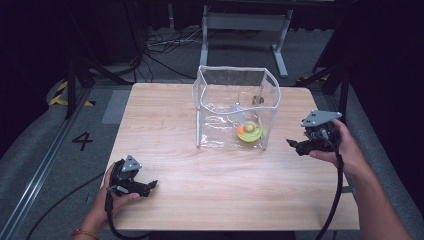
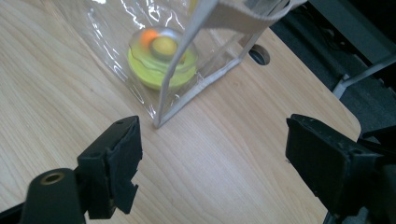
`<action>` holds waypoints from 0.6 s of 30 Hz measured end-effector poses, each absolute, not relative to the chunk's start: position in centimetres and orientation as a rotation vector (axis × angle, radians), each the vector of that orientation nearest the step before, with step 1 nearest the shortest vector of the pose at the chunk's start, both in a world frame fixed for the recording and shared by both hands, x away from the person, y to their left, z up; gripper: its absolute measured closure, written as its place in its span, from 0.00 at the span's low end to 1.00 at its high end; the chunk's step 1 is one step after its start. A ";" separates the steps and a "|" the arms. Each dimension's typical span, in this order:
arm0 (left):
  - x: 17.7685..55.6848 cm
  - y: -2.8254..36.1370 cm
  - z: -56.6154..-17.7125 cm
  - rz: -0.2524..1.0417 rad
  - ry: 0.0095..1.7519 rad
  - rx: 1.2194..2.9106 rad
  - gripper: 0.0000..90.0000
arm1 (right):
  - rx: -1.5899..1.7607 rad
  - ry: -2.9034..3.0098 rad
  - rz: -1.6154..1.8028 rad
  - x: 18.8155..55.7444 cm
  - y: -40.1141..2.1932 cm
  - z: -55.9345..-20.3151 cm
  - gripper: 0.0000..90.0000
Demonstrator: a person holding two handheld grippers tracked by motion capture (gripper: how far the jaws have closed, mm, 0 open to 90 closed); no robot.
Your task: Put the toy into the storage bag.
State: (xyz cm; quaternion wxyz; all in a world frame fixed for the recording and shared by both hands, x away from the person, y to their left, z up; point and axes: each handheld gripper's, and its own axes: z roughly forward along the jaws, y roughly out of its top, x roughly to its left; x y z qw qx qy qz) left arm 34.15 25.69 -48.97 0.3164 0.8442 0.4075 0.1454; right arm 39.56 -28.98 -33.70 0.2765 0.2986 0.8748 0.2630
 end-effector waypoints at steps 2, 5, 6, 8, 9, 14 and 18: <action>34.2 25.7 -49.0 0.383 1.073 2.223 0.01 | 0.814 2.352 0.714 39.3 -29.3 -34.4 0.21; 34.2 25.7 -49.0 0.383 1.073 2.223 0.01 | 0.826 2.352 0.711 39.0 -29.7 -35.2 0.21; 34.2 25.7 -49.0 0.383 1.073 2.223 0.01 | 0.826 2.350 0.704 38.9 -29.8 -35.4 0.22; 34.2 25.7 -49.0 0.383 1.073 2.223 0.01 | 0.829 2.346 0.682 38.8 -30.0 -35.8 0.22; 34.2 25.7 -49.0 0.383 1.073 2.223 0.01 | 0.838 2.349 0.679 38.7 -30.1 -36.2 0.22; 34.2 25.7 -49.0 0.383 1.073 2.223 0.01 | 0.866 2.351 0.683 38.2 -30.9 -37.9 0.22; 34.2 25.7 -49.0 0.383 1.073 2.223 0.01 | 0.870 2.353 0.679 37.9 -31.1 -38.8 0.22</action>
